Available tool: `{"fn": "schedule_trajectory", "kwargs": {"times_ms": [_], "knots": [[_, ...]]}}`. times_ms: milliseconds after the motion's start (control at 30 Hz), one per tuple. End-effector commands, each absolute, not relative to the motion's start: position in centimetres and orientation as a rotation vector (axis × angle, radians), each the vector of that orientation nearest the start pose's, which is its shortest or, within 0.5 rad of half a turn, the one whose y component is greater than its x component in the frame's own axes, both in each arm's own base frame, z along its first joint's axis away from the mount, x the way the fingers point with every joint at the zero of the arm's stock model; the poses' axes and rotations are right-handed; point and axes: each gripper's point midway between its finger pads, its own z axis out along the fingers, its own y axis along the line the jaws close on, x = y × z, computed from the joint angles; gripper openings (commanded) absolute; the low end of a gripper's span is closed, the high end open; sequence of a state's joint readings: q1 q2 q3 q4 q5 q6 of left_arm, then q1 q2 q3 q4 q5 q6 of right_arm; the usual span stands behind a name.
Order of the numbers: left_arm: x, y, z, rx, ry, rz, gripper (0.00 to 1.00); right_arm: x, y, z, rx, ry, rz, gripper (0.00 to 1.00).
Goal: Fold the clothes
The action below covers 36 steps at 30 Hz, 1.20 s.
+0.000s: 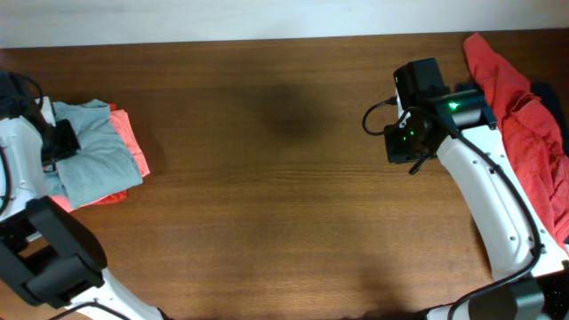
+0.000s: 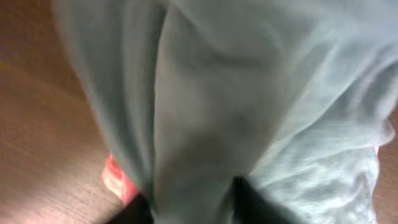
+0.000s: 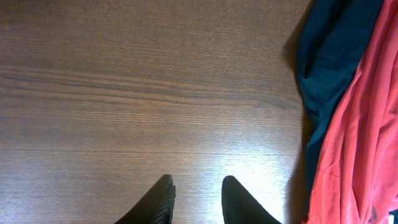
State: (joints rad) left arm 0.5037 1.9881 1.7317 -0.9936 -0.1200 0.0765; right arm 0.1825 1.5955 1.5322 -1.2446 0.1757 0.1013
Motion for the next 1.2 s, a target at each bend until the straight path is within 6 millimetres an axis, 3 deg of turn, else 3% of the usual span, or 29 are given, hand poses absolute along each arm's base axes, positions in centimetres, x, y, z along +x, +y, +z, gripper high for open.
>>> {"fn": "schedule_trajectory", "kwargs": {"times_ms": [0,167,267,433,700,733,767,800,833,867,1000,1167], "knots": [[37.7,25.5,12.1,-0.846,2.732,0.307,0.95,33.7,2.6,19.5,-0.064,2.826,-0.213,0.31],[35.7,27.1,12.7,-1.064,2.668,0.339,0.99,33.7,2.6,19.5,-0.064,2.825,-0.213,0.31],[36.3,26.4,13.9,-1.043,2.634,0.249,0.99,33.8,2.6,19.5,-0.063,2.822,-0.212,0.31],[38.0,24.1,16.7,-0.866,2.6,0.115,0.99,33.9,2.7,19.5,-0.062,2.819,-0.211,0.31],[37.3,24.0,20.7,-0.848,2.515,0.206,0.99,33.9,2.7,19.5,-0.062,2.819,-0.212,0.31],[37.4,23.8,20.8,-0.84,2.514,0.189,0.92,33.9,2.7,19.5,-0.062,2.819,-0.212,0.31],[37.6,23.4,20.7,-0.83,2.513,0.155,0.69,33.9,2.7,19.5,-0.062,2.819,-0.211,0.31],[37.9,23.0,20.6,-0.81,2.516,0.12,0.37,33.9,2.7,19.5,-0.062,2.82,-0.212,0.31],[38.4,22.6,20.4,-0.778,2.523,0.083,0.11,33.9,2.7,19.5,-0.062,2.82,-0.212,0.31],[38.6,22.5,20.2,-0.768,2.526,0.067,0.03,33.9,2.7,19.5,-0.063,2.82,-0.212,0.31],[38.9,22.7,18.5,-0.781,2.558,0.052,0.01,33.9,2.7,19.5,-0.063,2.821,-0.212,0.31],[38.8,23.7,15.0,-0.832,2.629,0.053,0.01,33.8,2.6,19.4,-0.063,2.824,-0.213,0.31]]}}
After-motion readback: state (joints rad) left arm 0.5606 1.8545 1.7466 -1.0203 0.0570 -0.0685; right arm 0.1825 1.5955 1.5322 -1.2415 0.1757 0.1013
